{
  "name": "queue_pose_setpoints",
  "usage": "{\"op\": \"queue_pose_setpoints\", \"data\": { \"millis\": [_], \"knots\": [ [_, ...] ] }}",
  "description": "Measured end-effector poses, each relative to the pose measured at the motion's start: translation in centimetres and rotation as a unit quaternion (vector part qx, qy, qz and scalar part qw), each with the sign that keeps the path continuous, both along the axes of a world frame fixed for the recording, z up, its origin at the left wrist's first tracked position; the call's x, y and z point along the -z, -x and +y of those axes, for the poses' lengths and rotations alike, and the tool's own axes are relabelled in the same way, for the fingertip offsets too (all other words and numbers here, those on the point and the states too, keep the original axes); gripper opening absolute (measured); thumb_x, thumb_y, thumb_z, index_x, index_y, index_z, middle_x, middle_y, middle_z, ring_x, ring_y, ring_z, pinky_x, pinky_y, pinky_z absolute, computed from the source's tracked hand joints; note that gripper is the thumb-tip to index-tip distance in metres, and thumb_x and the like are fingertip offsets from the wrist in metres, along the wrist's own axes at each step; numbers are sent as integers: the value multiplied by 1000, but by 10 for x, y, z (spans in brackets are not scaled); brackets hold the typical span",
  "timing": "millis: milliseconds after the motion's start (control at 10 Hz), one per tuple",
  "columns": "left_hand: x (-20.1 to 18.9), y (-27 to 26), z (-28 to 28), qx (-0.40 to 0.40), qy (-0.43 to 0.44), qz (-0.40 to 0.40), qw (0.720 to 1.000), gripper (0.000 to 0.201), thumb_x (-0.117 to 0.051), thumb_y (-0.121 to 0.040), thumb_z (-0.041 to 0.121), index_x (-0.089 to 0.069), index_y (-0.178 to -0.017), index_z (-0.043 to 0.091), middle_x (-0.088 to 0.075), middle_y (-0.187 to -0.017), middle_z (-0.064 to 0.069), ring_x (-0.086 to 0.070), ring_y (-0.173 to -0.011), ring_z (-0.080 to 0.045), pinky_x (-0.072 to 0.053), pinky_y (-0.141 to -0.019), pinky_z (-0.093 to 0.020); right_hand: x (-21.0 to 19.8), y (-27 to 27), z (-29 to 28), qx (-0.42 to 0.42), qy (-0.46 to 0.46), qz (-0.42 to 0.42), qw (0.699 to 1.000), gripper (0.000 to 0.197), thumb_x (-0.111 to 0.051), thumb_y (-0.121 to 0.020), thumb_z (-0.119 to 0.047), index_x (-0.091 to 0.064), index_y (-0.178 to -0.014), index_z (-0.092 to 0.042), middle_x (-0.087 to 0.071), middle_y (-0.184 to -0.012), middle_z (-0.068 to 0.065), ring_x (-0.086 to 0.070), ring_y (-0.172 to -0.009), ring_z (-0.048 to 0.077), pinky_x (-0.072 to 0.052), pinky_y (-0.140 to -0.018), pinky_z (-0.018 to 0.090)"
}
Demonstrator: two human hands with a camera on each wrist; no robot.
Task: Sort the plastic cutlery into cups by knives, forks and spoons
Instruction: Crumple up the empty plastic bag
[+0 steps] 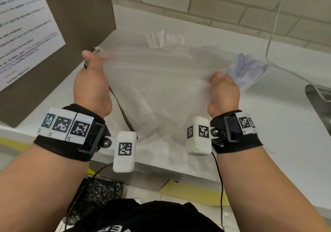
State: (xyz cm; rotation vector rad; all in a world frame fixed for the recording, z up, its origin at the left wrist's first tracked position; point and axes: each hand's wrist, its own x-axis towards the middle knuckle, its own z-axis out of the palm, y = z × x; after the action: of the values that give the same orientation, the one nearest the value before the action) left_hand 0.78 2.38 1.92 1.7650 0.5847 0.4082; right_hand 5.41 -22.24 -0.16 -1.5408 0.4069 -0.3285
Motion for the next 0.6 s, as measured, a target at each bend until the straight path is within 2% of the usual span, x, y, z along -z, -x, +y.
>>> {"op": "queue_pose_setpoints", "data": {
  "millis": [100,200,300,400,500,600],
  "knots": [
    [-4,3,-1,-31,-31,1,999,85,-49,-90,-1,12,-149,1,-42,-133,-35,-40,-123,-46,-33,-100,-41,-2,4,-8,6,-2,11,1000,16,-39,-99,-14,-52,-90,-13,-64,-58,-8,-57,-48,3,-39,-45,10],
    [-13,6,-8,-21,29,0,999,78,-44,-93,2,10,-149,0,-46,-131,-33,-43,-122,-44,-36,-96,-40,2,8,-10,-119,-32,93,988,54,-57,-85,-52,-44,-130,-27,-66,-112,-7,-65,-93,16,-53,-75,29],
    [-11,4,-9,99,188,-57,976,60,-52,-96,27,-25,-149,18,-64,-124,-4,-58,-119,-25,-52,-84,-29,12,19,-8,-301,-18,143,943,103,-77,-75,-33,-3,-144,-55,-46,-144,-6,-64,-108,21,-55,-83,45],
    [1,-2,-12,213,236,-9,948,62,-74,-76,21,-50,-133,14,-72,-111,-1,-70,-101,-23,-58,-71,-40,19,25,-2,-312,-32,62,948,102,-59,-83,13,-8,-148,-47,-39,-148,2,-63,-75,13,-54,-54,24],
    [20,-4,-21,264,102,35,959,42,-72,-74,-3,-60,-111,10,-73,-99,-4,-71,-93,-26,-58,-73,-39,16,23,6,-301,2,-6,954,83,-50,-82,18,-32,-146,-33,-47,-137,-2,-64,-92,14,-55,-66,21],
    [30,-9,-26,285,-46,71,955,72,-67,-71,4,-40,-137,14,-63,-120,-4,-63,-106,-24,-54,-90,-43,9,25,10,-319,43,-64,945,72,-51,-74,13,-56,-128,-35,-47,-144,-5,-50,-128,17,-49,-99,35]
  ]
}}
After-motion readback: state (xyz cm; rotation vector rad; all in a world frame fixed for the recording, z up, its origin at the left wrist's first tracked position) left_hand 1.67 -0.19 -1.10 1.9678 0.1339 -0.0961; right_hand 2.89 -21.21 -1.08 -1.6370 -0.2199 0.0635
